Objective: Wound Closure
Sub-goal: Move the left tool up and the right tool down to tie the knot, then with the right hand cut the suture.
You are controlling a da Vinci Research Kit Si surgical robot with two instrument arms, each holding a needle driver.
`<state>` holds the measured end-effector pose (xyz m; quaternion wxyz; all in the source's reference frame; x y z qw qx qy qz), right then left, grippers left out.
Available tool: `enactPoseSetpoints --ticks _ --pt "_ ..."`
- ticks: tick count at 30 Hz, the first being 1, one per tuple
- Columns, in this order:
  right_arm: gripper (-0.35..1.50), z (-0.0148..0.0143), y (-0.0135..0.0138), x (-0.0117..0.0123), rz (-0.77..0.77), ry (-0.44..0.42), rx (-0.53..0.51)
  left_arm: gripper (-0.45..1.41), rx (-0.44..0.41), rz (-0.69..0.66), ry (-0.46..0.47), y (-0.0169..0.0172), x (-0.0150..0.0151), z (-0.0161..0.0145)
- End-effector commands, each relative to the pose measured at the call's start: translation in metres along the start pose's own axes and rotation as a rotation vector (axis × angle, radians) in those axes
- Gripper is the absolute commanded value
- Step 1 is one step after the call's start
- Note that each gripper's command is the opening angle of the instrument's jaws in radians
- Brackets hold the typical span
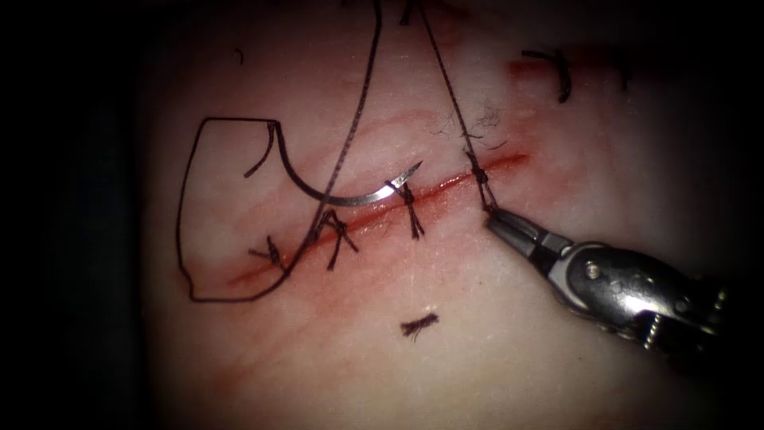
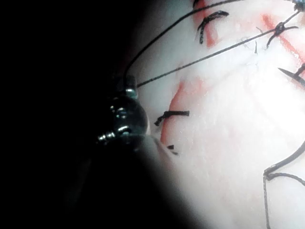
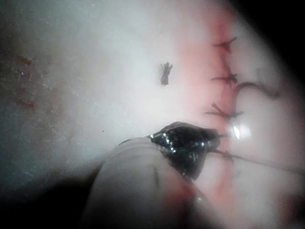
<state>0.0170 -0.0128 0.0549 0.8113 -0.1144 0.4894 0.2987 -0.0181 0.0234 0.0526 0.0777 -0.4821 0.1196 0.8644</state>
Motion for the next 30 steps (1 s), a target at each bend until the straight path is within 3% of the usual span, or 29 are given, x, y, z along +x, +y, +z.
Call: enactPoseSetpoints --ticks 1,9,20,27,30 --pt "-0.35 0.0007 -0.0005 -0.0005 -0.005 -0.006 0.01 -0.35 0.01 0.014 -0.002 -0.0009 0.0001 0.0005" --pt "-0.35 0.0005 -0.0016 -0.002 -0.027 -0.058 0.064 -0.35 0.048 0.064 -0.053 -0.0019 -0.0006 -0.0009" --pt "-0.35 -0.0001 -0.001 -0.0034 -0.015 -0.12 0.073 -0.35 0.09 0.108 -0.128 -0.0032 -0.0008 -0.0025" --pt "-0.35 -0.0002 -0.0008 -0.0035 -0.016 -0.127 0.057 -0.35 0.111 0.102 -0.137 -0.0033 -0.001 -0.003" --pt "-0.35 0.0 -0.0006 -0.0028 -0.008 -0.084 0.037 -0.35 0.09 0.099 -0.101 -0.0026 -0.0006 -0.0028"
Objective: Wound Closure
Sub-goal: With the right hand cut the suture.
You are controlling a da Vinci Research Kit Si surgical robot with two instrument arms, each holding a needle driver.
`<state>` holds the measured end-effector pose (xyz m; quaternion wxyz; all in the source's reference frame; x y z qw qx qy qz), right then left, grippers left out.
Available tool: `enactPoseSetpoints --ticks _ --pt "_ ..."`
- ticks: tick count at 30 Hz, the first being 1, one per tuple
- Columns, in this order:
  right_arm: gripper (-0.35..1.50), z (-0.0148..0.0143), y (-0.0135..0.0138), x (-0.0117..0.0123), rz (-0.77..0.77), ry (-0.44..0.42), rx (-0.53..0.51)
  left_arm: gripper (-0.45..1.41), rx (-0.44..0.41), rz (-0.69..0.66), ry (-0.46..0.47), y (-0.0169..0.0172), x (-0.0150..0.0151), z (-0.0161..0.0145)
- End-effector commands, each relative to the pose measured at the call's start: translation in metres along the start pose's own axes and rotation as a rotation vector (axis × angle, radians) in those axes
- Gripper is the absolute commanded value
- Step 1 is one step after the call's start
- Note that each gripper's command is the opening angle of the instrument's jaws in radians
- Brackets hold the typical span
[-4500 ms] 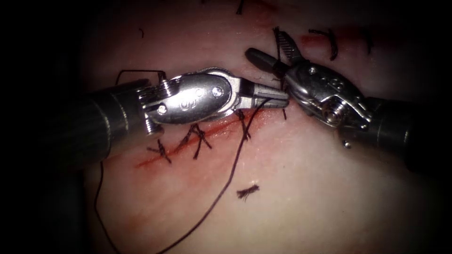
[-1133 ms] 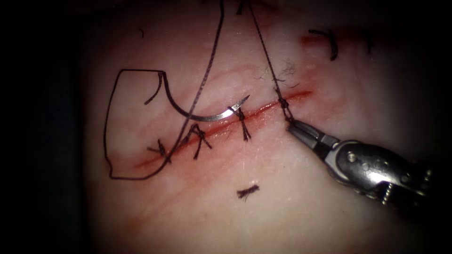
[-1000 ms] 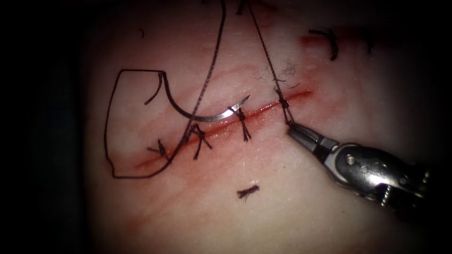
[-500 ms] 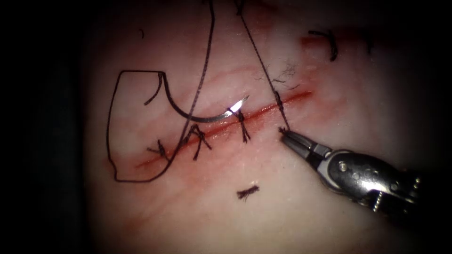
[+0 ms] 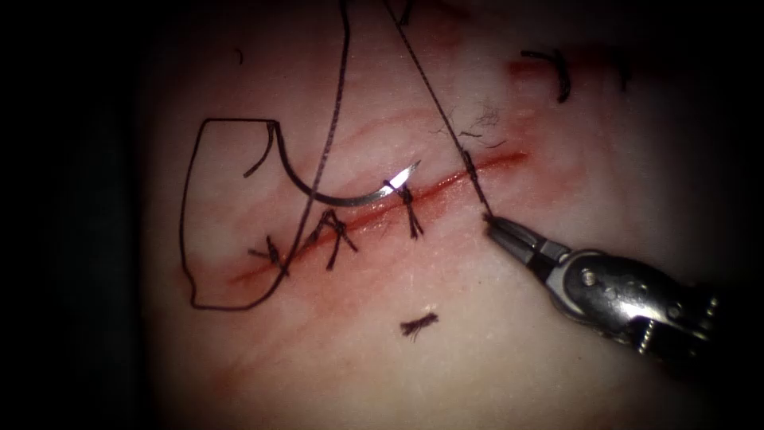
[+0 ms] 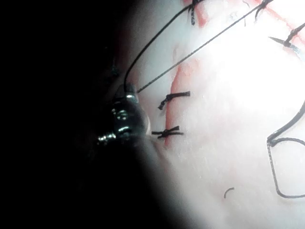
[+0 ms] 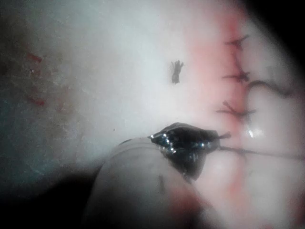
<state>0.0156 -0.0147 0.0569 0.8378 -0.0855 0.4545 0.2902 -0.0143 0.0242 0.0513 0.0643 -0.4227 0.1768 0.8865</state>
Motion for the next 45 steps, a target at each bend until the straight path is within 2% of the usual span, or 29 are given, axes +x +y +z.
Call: enactPoseSetpoints --ticks 1,2,3,6,9,13,18,24,29,32,39,45 --pt "-0.32 0.0009 0.0001 0.0006 0.005 0.025 -0.01 -0.35 -0.007 0.001 0.028 -0.0004 0.0006 0.0008" --pt "0.19 0.0009 0.0002 0.0009 0.009 0.037 -0.03 -0.35 -0.016 -0.001 0.047 0.0001 0.0011 0.0008" --pt "0.61 0.0009 0.0002 0.0011 0.013 0.065 -0.047 -0.35 -0.025 -0.004 0.056 0.0005 0.0016 0.0008" --pt "0.83 0.0008 0.0004 0.002 0.027 0.088 -0.055 -0.35 -0.061 -0.018 0.097 0.0012 0.0036 0.0006" --pt "0.93 0.0001 0.0012 0.0031 0.049 0.089 -0.088 -0.35 -0.063 -0.041 0.136 0.0012 0.006 -0.0001" --pt "1.04 -0.0013 0.0038 0.006 0.061 0.124 -0.132 -0.35 -0.054 -0.069 0.18 0.0007 0.0089 -0.0015" --pt "1.14 -0.0006 0.006 0.0078 0.087 0.107 -0.156 -0.35 -0.04 -0.109 0.23 -0.0001 0.0119 -0.0032" --pt "1.14 0.0029 0.0064 0.0075 0.083 0.033 -0.099 -0.35 -0.053 -0.13 0.245 -0.0001 0.0143 -0.0043" --pt "1.11 0.0061 0.0062 0.0078 0.079 0.028 -0.057 -0.35 -0.056 -0.129 0.253 0.0002 0.0146 -0.004" --pt "1.04 0.0068 0.0062 0.0079 0.076 0.03 -0.051 -0.35 -0.058 -0.128 0.256 0.0002 0.0146 -0.004" --pt "1.03 0.0086 0.0062 0.0081 0.07 0.029 -0.031 -0.35 -0.059 -0.127 0.258 0.0002 0.0147 -0.004" --pt "0.84 0.0103 0.006 0.0077 0.082 0.025 0.015 -0.35 -0.059 -0.127 0.259 0.0006 0.015 -0.0038"
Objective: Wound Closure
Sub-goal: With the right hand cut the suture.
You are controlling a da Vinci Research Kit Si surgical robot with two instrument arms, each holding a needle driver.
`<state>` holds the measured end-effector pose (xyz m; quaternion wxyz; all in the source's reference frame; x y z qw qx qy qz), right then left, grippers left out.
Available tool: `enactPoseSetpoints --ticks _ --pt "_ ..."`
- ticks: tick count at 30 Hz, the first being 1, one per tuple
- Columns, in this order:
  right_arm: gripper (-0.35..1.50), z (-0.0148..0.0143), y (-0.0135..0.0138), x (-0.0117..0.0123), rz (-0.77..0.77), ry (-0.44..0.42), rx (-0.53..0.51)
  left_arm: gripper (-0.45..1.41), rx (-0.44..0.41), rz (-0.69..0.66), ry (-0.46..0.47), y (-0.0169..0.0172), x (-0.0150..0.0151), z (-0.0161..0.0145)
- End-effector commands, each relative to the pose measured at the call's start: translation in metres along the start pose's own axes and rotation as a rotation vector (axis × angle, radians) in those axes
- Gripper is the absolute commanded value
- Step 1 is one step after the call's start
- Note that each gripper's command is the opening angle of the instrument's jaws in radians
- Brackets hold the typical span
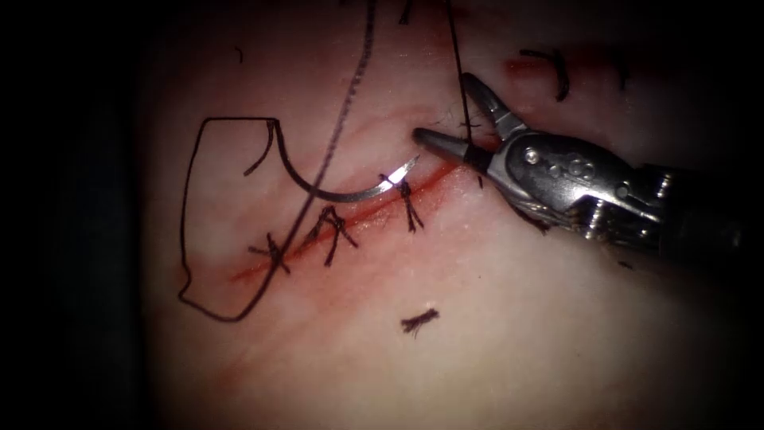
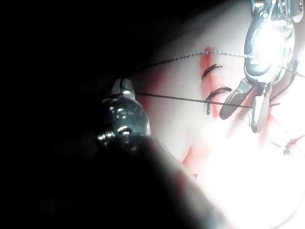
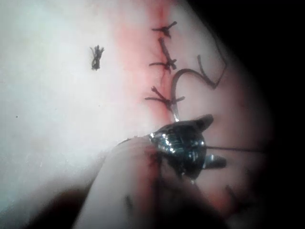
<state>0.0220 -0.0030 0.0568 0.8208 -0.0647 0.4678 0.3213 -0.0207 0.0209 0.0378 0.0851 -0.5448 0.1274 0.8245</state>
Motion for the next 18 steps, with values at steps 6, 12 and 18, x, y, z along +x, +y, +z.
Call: enactPoseSetpoints --ticks 6,12,18 --pt "0.79 0.002 0.0004 0.0004 0.001 0.009 0.029 -0.35 0.002 -0.003 0.006 -0.0006 0.0005 0.0006" --pt "0.78 0.0027 0.0006 0.0006 0.003 0.007 0.022 -0.35 0.0 -0.003 0.008 -0.0005 0.0006 0.0006" --pt "0.73 0.0035 0.0011 0.0008 0.006 0.006 0.017 -0.35 -0.001 0.006 0.008 -0.0005 0.0008 0.0005"
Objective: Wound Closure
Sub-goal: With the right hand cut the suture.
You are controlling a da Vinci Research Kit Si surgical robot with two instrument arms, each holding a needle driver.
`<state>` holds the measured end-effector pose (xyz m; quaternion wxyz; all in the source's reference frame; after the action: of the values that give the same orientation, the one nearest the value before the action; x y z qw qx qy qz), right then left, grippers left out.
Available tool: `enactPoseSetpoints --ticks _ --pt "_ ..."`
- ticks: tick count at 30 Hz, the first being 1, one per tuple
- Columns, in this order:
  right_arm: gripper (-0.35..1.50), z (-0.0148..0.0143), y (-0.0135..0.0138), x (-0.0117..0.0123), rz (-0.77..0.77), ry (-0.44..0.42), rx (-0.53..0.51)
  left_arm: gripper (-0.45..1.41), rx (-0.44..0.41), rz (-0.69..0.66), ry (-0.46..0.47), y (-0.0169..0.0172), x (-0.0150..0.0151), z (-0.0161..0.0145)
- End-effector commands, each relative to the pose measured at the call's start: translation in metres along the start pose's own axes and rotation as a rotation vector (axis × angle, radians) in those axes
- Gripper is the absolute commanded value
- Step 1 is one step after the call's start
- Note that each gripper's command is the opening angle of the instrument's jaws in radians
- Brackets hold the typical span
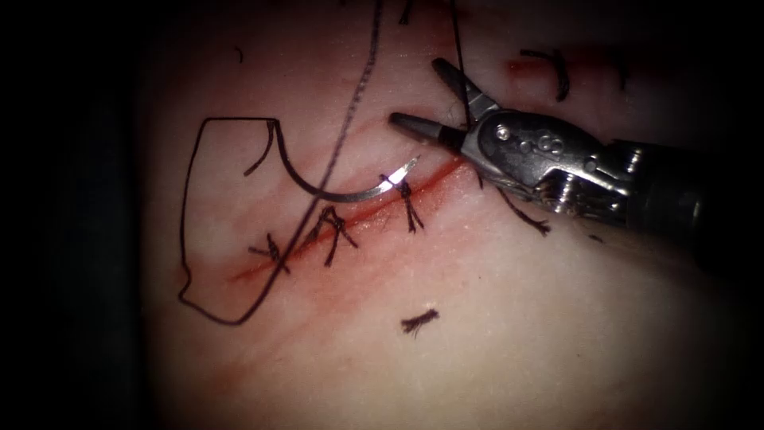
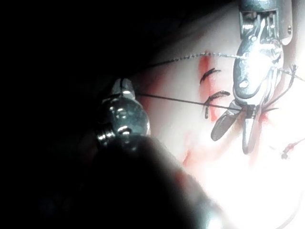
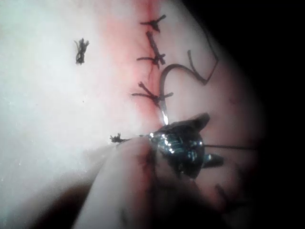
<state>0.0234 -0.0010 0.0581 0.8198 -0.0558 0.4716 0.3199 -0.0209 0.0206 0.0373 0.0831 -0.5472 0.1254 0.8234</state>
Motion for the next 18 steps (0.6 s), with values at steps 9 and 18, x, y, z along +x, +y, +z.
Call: enactPoseSetpoints --ticks 9,18 --pt "-0.35 0.0011 0.0004 0.0007 0.002 0.002 0.001 -0.35 0.004 0.009 0.003 -0.0007 0.0006 0.0005" --pt "-0.35 -0.0002 0.0009 0.0027 -0.009 0.04 -0.007 -0.35 0.007 0.011 0.002 -0.0003 0.0007 0.0007"
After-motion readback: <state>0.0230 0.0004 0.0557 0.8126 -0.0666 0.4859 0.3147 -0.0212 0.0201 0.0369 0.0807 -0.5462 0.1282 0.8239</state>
